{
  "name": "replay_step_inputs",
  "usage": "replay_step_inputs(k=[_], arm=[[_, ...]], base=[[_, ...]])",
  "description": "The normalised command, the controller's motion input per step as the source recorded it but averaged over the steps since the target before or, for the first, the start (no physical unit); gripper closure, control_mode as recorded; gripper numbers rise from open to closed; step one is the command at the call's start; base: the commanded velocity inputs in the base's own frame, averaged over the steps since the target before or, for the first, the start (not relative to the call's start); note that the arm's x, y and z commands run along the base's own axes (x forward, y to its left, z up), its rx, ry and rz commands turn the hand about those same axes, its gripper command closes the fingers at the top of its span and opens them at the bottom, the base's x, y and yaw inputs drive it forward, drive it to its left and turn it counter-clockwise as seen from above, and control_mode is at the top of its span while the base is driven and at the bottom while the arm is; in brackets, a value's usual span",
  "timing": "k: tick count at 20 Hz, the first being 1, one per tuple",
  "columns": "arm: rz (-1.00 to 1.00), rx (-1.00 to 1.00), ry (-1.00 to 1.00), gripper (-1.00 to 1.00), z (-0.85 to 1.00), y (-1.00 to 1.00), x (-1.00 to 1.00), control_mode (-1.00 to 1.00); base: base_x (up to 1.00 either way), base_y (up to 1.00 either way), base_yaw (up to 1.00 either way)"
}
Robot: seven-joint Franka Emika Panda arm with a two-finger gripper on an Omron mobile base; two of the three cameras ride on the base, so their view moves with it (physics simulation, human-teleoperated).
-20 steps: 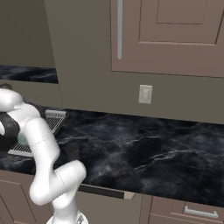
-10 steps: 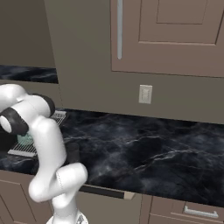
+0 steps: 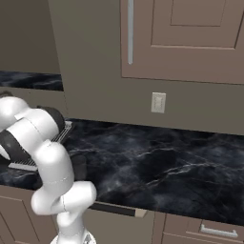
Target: Place the glass cup in the left basin and the kettle in the right basin of the sink.
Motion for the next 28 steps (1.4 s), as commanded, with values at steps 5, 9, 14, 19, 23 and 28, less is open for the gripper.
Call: replay_step_inputs(k=[5, 9, 14, 19, 23, 28], arm=[[-0.34, 0.15, 0.00, -1.00, 0.29, -0.09, -0.09, -1.00], [-0.32, 0.03, 0.00, -1.00, 0.28, -0.02, -0.13, -1.00], [-0.31, 0.03, 0.00, -1.00, 0.12, -0.16, -0.11, -1.00], [-0.27, 0.00, 0.00, -1.00, 0.04, -0.25, -0.09, -1.00], [-0.23, 0.05, 0.00, -1.00, 0.03, -0.45, -0.17, -1.00], [-0.16, 0.07, 0.00, -1.00, 0.00, -0.58, -0.30, -1.00]], base=[[0.00, 0.00, 0.00], [0.00, 0.00, 0.00], [0.00, 0.00, 0.00], [0.00, 0.00, 0.00], [0.00, 0.00, 0.00], [0.00, 0.00, 0.00]])
